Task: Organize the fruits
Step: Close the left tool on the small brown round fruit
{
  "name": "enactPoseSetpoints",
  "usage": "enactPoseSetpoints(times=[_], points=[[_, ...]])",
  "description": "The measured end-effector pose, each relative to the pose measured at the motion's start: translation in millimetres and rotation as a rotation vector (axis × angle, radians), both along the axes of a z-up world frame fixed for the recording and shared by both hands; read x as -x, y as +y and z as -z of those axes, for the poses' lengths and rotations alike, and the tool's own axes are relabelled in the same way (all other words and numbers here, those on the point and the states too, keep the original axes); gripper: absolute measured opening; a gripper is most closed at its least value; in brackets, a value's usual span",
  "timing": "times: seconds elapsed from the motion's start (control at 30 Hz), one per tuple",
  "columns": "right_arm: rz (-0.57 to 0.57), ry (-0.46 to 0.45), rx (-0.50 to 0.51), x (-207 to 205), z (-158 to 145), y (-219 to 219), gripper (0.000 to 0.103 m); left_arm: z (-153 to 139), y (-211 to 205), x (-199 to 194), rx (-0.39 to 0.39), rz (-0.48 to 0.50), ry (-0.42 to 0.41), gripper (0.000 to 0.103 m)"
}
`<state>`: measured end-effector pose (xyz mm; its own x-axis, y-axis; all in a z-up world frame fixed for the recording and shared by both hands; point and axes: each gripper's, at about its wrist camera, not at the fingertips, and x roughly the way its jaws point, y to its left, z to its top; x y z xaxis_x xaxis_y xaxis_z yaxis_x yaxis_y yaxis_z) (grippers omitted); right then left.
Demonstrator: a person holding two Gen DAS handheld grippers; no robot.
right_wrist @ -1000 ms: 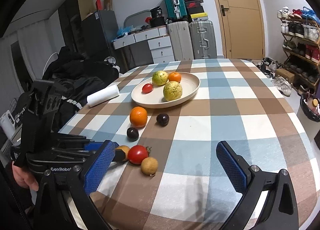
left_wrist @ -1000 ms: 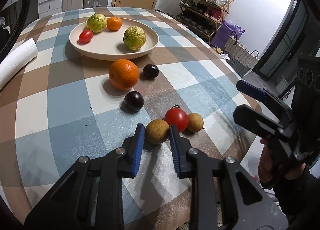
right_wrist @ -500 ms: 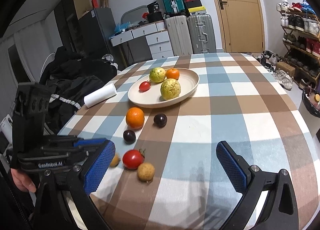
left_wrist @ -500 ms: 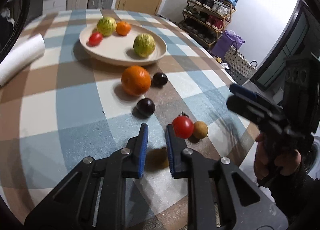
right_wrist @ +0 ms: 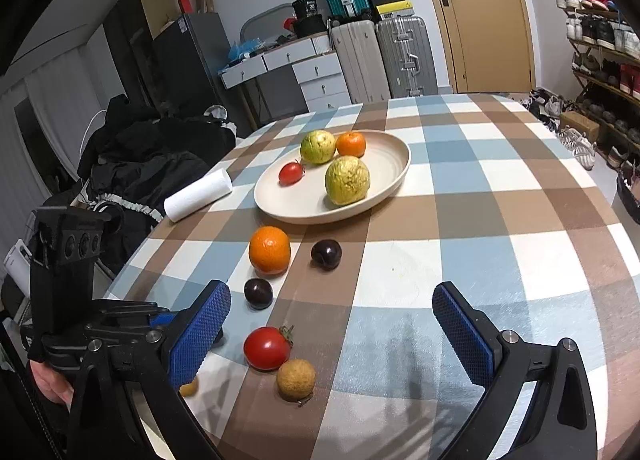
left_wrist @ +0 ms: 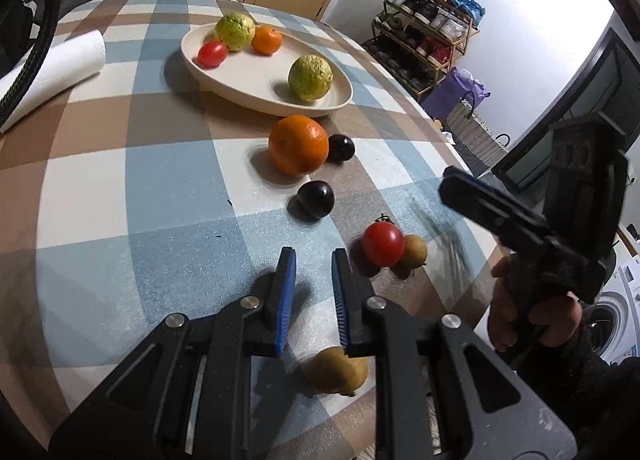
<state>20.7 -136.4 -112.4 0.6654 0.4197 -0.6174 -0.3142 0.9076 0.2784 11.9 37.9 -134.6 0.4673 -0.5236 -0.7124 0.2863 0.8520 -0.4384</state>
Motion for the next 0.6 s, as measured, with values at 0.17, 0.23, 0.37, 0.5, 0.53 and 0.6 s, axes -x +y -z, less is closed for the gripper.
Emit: enactPoseSetpoints(times=[0.17,0.23,0.37,0.5,0.53,0.6], points=[[0.003,0.008,-0.015,1,3,-1,0.103,-10,10,12,0.003,-0.024,-0.002,0.037],[0.002,0.007,-0.016,2,4,-2,0.103,-14,12,21,0.007,-0.018,-0.003,0.045],[0.003,0.005,-0.023,4,5,-4,0.103,-17,8,45,-0.004,0.023,-0.022,0.059],[0.004,0.009,-0.032,6,8,-6,0.103,-9,-7,58,-0.073,0.062,-0.034,0.059],[0.004,0.009,-0.034,7,8,-6,0.103,-7,-9,58,-0.082,0.064,-0.032,0.059],[0.002,0.008,-0.036,8,8,-6,0.103,-3,-12,56,-0.082,0.062,-0.039,0.059]])
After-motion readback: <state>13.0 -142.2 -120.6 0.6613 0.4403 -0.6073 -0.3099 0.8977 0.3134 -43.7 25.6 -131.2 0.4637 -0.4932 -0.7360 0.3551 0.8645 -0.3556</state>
